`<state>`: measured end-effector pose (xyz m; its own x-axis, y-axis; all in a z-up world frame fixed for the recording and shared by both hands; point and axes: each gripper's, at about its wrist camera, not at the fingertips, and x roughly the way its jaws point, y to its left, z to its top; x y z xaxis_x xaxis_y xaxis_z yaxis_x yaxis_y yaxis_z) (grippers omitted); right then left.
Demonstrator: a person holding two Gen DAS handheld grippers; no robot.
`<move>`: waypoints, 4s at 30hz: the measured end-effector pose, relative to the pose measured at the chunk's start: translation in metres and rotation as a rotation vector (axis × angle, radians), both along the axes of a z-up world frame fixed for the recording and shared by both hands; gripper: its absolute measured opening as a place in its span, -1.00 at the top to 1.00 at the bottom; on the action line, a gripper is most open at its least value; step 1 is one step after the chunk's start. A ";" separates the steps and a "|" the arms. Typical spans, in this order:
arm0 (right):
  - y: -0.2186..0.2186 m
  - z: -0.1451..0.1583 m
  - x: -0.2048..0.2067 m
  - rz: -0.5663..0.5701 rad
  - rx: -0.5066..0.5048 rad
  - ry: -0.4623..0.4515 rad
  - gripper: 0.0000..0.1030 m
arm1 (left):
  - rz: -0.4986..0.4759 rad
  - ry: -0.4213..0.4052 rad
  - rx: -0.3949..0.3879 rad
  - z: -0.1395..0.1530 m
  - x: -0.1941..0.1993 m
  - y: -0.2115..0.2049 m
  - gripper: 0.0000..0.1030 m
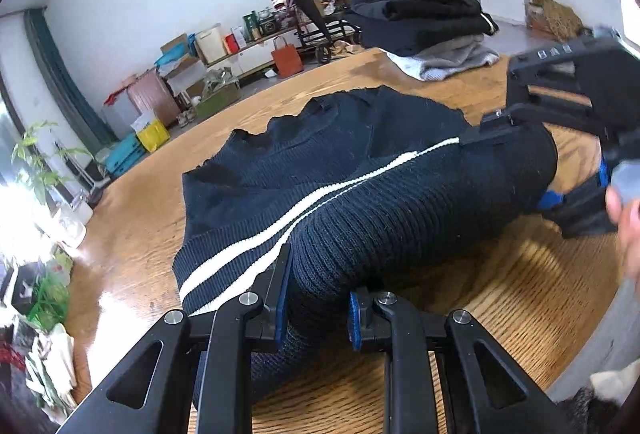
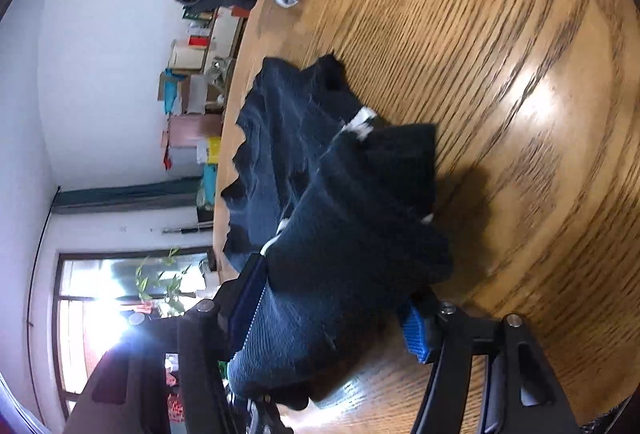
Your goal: Fold clothes
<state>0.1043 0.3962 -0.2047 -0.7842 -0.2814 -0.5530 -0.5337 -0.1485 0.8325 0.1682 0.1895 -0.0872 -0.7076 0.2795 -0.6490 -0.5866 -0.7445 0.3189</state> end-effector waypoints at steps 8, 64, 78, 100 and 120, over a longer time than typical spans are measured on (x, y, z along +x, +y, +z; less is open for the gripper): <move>0.006 0.034 -0.004 0.107 0.110 0.105 0.52 | -0.065 0.037 -0.094 -0.014 0.013 0.003 0.46; 0.029 0.056 0.058 0.202 0.184 -0.068 0.54 | -0.212 -0.140 -0.596 0.000 0.071 -0.015 0.69; 0.033 0.073 0.089 0.277 0.201 -0.134 0.54 | -0.254 -0.501 -0.502 0.027 0.067 -0.004 0.69; 0.041 0.090 0.086 0.262 0.127 -0.122 0.54 | -0.187 -0.906 -0.117 0.055 0.041 -0.039 0.70; 0.018 0.062 -0.078 0.384 0.169 -0.233 0.51 | 0.006 -1.029 -0.036 0.023 -0.086 -0.059 0.70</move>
